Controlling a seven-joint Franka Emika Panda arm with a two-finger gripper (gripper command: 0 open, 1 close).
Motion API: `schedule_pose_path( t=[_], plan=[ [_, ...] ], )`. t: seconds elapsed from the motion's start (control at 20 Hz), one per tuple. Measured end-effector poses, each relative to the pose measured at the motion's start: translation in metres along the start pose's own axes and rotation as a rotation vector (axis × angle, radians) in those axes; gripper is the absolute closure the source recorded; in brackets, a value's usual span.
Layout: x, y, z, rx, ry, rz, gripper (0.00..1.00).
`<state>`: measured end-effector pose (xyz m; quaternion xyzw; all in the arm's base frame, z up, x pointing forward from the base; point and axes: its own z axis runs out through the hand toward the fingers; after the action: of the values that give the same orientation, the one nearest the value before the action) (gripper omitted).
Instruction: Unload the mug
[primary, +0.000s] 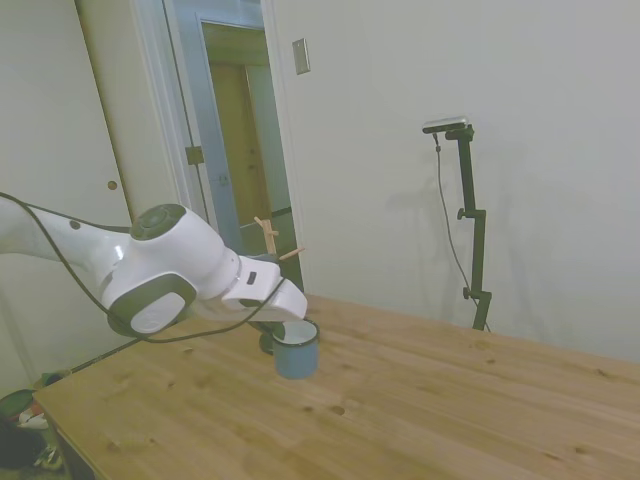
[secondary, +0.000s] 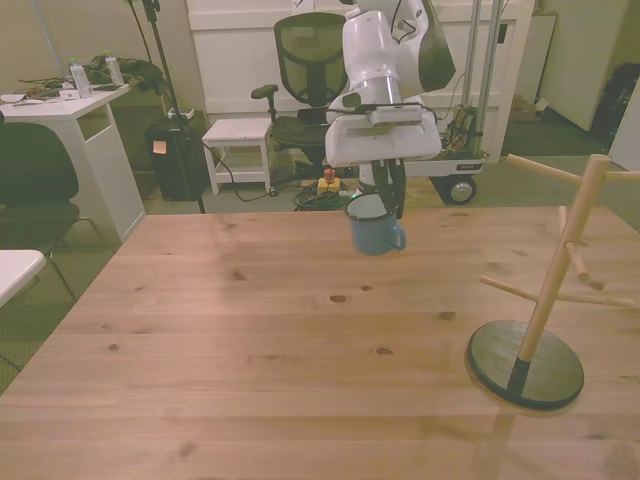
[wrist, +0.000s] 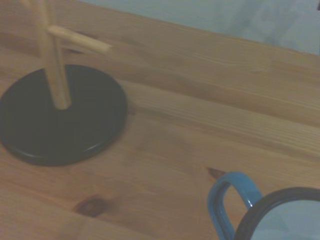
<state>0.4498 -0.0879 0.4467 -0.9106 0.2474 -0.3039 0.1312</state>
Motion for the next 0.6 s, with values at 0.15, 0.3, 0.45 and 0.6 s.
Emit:
schedule_pose_path(
  t=[0.15, 0.3, 0.45, 0.6],
  plan=[
    [0.016, 0.024, 0.021, -0.035, 0.01, 0.018, 1.0],
    [0.028, 0.044, 0.036, -0.078, 0.025, 0.031, 1.0],
    [0.036, 0.055, 0.045, -0.099, 0.044, 0.04, 1.0],
    [0.046, 0.061, 0.055, -0.112, 0.055, 0.041, 1.0]
  ],
)
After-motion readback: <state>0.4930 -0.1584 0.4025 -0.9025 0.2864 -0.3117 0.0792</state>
